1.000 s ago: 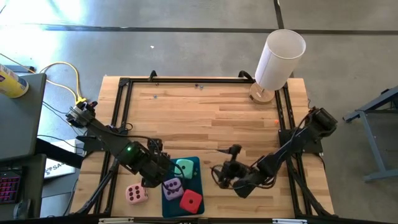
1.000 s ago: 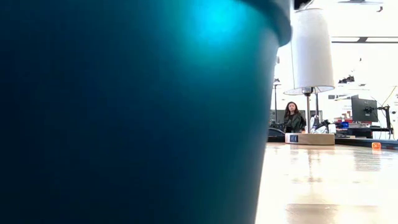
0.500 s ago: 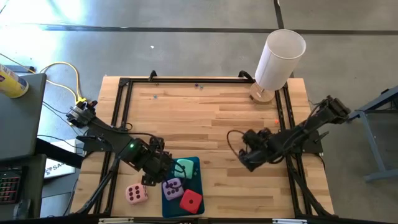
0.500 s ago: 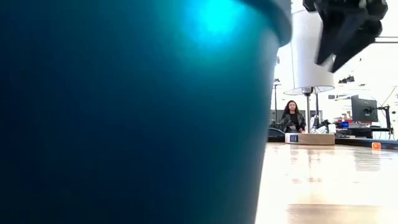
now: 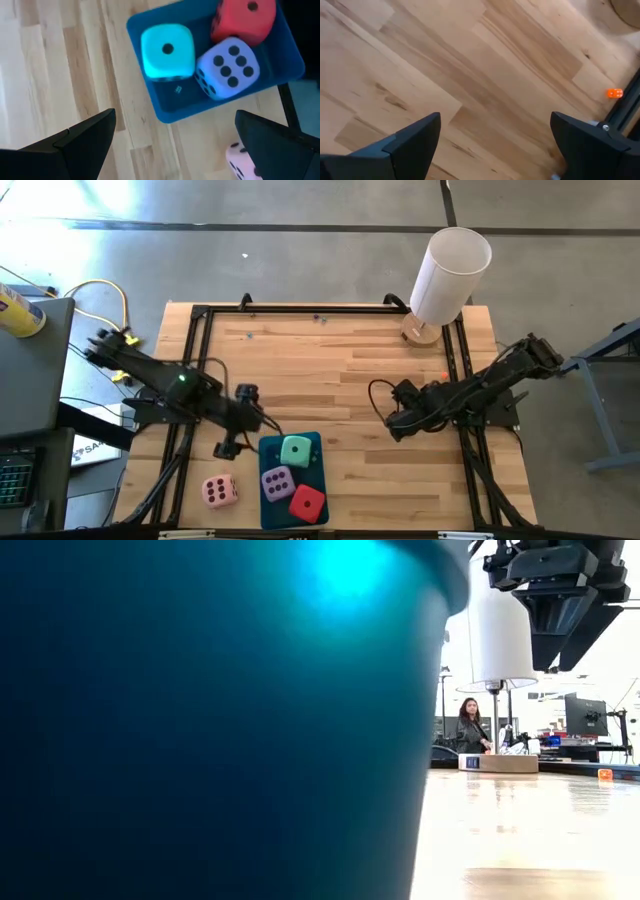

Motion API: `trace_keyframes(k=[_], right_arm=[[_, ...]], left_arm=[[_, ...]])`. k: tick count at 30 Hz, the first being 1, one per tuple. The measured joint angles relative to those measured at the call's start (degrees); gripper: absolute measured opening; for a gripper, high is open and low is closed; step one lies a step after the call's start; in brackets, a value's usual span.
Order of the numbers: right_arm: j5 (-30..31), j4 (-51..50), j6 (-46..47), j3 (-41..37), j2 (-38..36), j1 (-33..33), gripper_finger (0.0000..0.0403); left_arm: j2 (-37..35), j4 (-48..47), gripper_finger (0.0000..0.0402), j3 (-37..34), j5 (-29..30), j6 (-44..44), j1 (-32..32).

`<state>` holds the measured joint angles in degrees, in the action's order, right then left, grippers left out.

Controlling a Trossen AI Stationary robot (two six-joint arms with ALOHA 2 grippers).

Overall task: Pick & Place Dice
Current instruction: Put the small orange die into the blue bin

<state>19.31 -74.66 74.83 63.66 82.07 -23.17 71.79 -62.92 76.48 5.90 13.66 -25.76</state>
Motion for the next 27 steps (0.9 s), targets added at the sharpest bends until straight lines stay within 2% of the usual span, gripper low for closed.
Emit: trace_keyframes(k=[6, 12, 20, 27], right_arm=[[-0.15, -1.88, -0.69, 0.00, 0.02, 1.31, 0.0366], [-1.54, -4.43, -4.76, 0.00, -0.74, 6.32, 0.0366], [-2.08, -3.40, -11.57, -1.31, -5.08, 16.42, 0.0366], [-4.97, 0.80, -14.96, -11.74, -11.88, 25.72, 0.0366]], left_arm=[[-12.96, 14.78, 0.0400, -16.31, -0.06, 1.60, 3.78], [-18.86, 26.55, 0.0400, -27.98, -0.10, 1.63, 6.31], [-19.10, 29.33, 0.0400, -33.19, -0.61, 1.81, 7.76], [-19.10, 32.52, 0.0400, -33.30, -5.59, 1.15, 7.59]])
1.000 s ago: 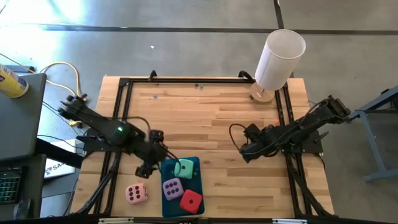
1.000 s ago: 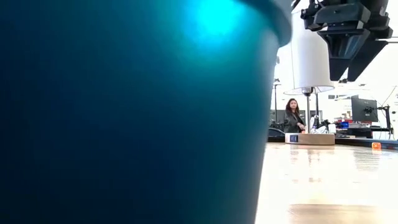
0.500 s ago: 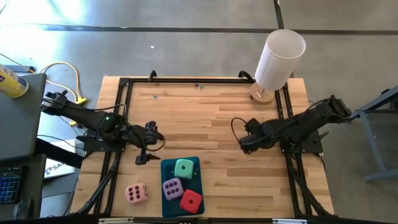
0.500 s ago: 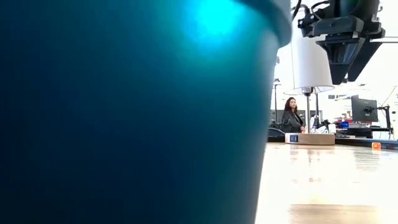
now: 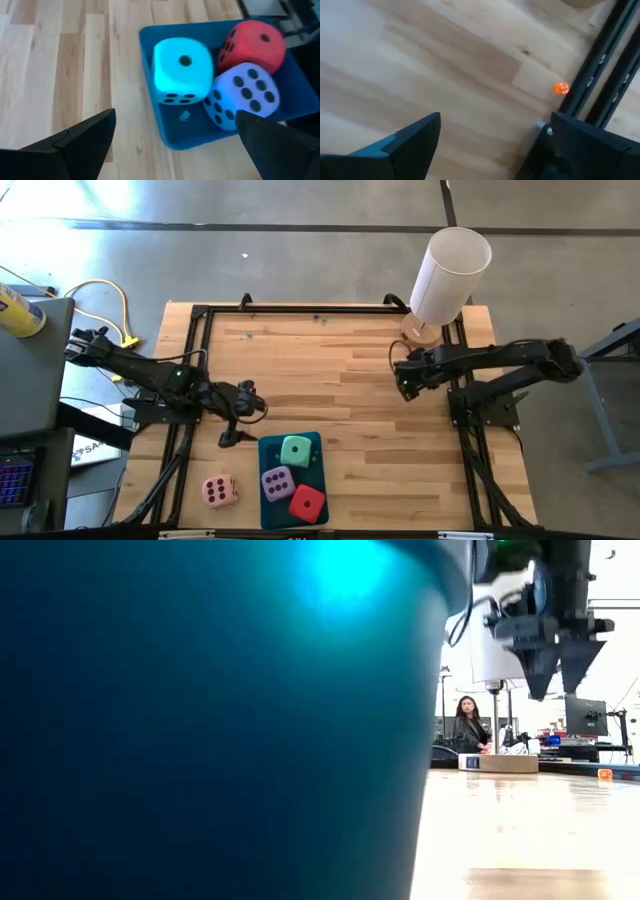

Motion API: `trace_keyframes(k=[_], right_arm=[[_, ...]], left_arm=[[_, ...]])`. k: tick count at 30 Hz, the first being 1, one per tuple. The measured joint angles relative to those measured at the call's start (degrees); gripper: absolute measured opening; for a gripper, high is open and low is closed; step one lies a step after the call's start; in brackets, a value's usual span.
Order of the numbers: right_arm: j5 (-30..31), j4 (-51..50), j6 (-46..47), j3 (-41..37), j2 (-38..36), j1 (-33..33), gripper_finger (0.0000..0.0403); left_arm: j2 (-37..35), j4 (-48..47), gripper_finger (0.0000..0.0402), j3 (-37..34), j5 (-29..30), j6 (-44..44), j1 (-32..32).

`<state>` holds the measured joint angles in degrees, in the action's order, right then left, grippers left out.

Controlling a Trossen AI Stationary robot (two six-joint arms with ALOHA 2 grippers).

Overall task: Pick & Place Dice
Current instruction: Put the small orange die into the blue bin

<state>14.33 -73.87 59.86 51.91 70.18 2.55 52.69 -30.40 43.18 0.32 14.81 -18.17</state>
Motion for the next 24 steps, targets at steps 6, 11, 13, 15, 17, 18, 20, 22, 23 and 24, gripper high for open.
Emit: trace_keyframes(k=[6, 11, 13, 15, 17, 18, 20, 22, 23, 24], right_arm=[[-0.28, 7.62, -3.97, -9.01, -3.08, 5.85, 0.0366], [1.85, 10.93, -8.97, -12.88, -2.75, 9.13, 0.0366], [1.97, 12.02, -9.02, -13.92, -2.29, 9.13, 0.0366], [2.52, 12.28, -10.25, -14.63, -2.24, 9.10, 0.0366], [3.18, 12.23, -10.35, -15.28, -2.27, 9.28, 0.0366], [3.59, 12.16, -9.83, -15.54, -2.24, 9.60, 0.0366], [3.60, 11.96, -7.96, -15.65, -2.26, 10.68, 0.0366], [3.58, 11.86, -6.10, -15.79, -2.26, 11.99, 0.0366], [3.52, 11.80, -5.79, -15.89, -2.26, 12.71, 0.0366], [3.52, 11.89, -5.69, -16.02, -2.26, 13.53, 0.0366]], left_arm=[[0.00, 1.51, 0.0400, 0.00, -0.22, -0.88, 0.02], [0.00, 1.91, 0.0400, 0.00, -0.22, -1.09, 0.02], [0.00, 1.87, 0.0400, 0.00, -0.24, -1.09, 0.02], [0.00, 1.87, 0.0400, 0.00, -0.24, -1.09, 0.02], [0.02, 1.87, 0.0400, 0.00, -0.24, -1.09, 0.02], [0.02, 1.84, 0.0400, 0.00, -0.24, -1.10, 0.02], [0.02, 1.86, 0.0400, 0.00, -0.24, -1.12, 0.02], [0.02, 1.84, 0.0400, 0.00, -0.24, -1.12, 0.02], [0.02, 1.84, 0.0400, 0.00, -0.24, -1.12, 0.02], [0.02, 1.84, 0.0400, 0.00, -0.24, -1.12, 0.02]])
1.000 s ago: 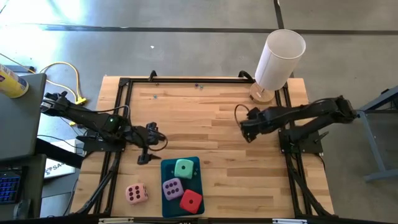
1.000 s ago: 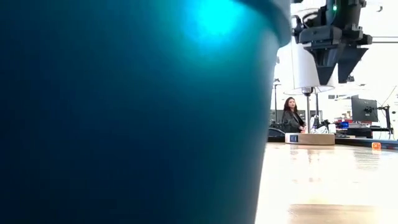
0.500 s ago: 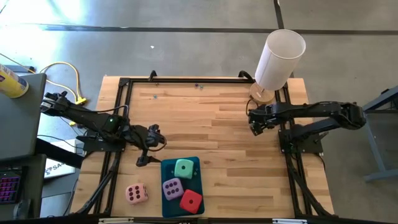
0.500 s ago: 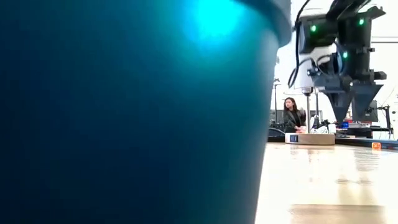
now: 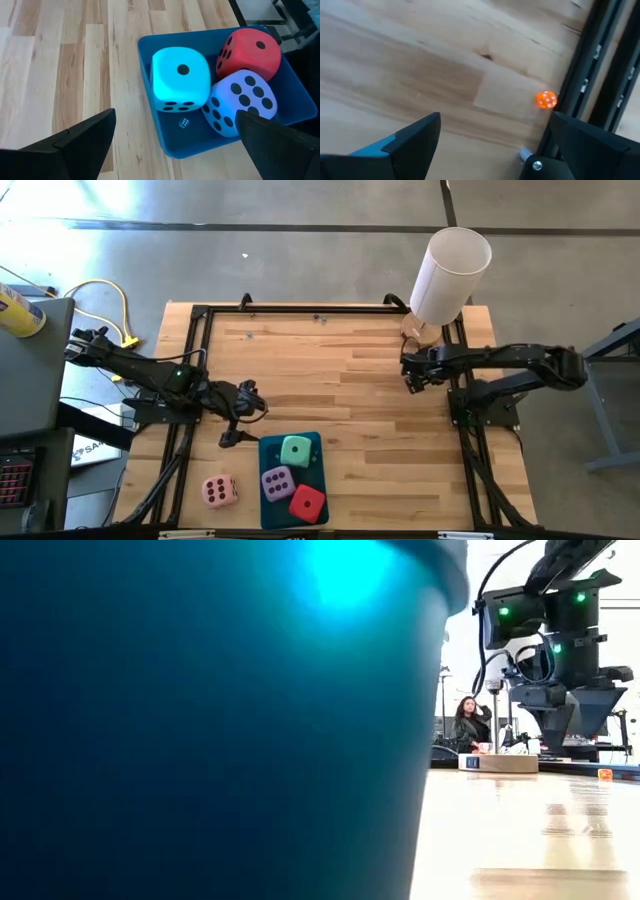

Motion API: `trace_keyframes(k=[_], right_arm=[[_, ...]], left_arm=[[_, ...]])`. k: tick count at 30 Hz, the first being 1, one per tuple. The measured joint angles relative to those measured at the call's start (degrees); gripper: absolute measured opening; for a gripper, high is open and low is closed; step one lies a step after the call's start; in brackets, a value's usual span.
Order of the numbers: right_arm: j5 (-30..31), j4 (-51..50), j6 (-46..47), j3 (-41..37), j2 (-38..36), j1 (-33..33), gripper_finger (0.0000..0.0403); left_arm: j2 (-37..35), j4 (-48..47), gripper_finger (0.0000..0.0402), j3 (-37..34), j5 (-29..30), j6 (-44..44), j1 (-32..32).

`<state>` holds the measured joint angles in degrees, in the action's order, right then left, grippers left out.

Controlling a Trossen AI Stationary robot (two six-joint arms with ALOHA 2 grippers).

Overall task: Pick & Place Dice
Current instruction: Put the small orange die into the blue bin

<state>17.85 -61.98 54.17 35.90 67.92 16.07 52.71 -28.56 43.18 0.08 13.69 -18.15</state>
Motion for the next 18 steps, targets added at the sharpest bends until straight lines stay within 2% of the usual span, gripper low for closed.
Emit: trace_keyframes(k=[9, 18], right_arm=[[-3.43, 0.93, 2.13, -0.08, 0.00, 7.41, 0.0366], [-4.11, 0.96, 1.73, -0.08, 0.01, 12.13, 0.0366]], left_arm=[[0.00, 0.31, 0.0400, 0.00, -0.02, 0.27, -0.02], [0.00, 0.35, 0.0400, 0.00, -0.04, 0.37, -0.02]])
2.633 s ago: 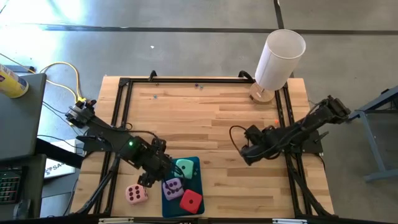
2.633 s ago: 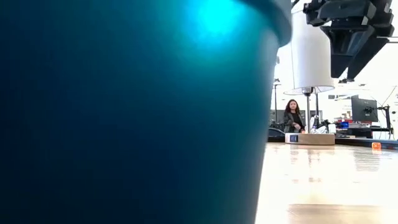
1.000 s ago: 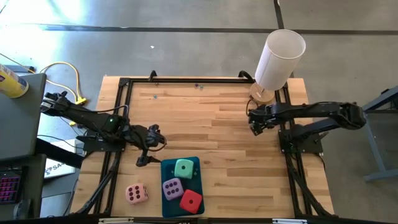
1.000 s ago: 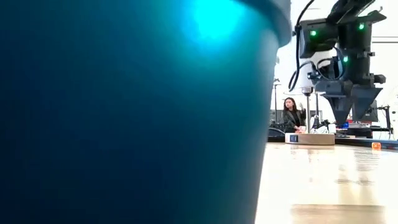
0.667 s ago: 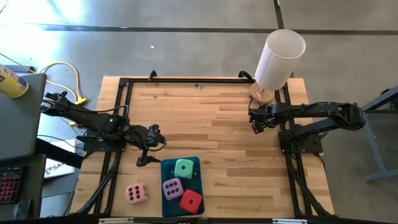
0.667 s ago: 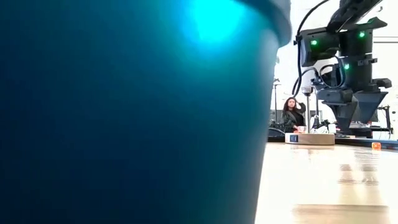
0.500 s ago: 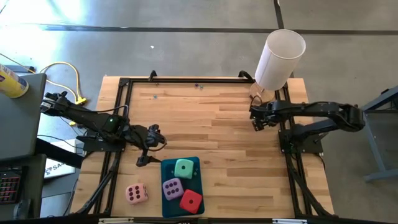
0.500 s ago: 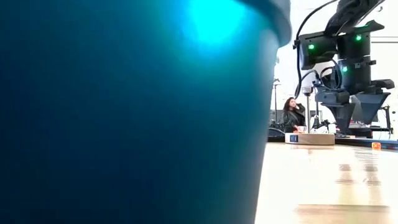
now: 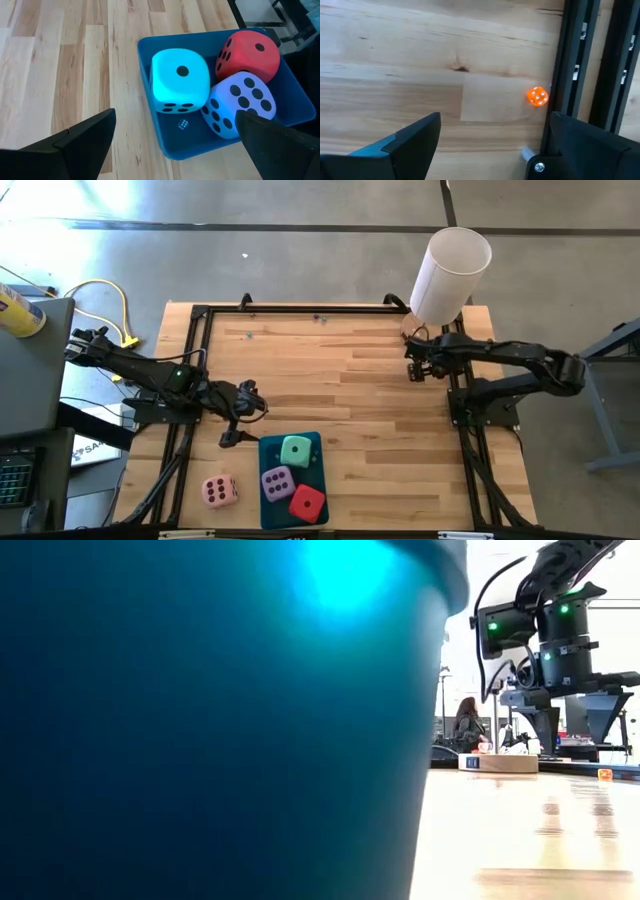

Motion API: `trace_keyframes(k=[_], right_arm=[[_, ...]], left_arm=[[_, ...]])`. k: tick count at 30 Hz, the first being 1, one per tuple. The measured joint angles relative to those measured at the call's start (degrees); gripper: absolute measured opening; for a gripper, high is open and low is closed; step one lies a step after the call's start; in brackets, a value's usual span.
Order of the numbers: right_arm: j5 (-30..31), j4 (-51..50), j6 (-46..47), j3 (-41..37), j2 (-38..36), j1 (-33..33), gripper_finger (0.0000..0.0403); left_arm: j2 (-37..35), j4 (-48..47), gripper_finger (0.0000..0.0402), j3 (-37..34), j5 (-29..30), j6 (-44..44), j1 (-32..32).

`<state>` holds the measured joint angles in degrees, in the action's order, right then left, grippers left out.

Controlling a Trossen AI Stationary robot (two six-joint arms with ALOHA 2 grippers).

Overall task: Pick & Place Dice
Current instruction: Put the small orange die into the blue bin

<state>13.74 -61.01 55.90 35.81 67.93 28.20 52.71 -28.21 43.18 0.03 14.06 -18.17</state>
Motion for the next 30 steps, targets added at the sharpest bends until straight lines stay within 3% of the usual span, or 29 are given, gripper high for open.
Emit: trace_keyframes(k=[20, 30], right_arm=[[-0.25, 1.10, -5.23, -0.01, 12.46, 4.95, 0.0366], [-0.53, 4.87, -8.33, -1.87, 13.04, 7.44, 0.0366]], left_arm=[[0.00, -0.02, 0.0400, 0.00, -0.02, 0.09, 0.00], [0.02, 0.50, 0.0400, -1.41, -0.02, 0.06, 0.00]])
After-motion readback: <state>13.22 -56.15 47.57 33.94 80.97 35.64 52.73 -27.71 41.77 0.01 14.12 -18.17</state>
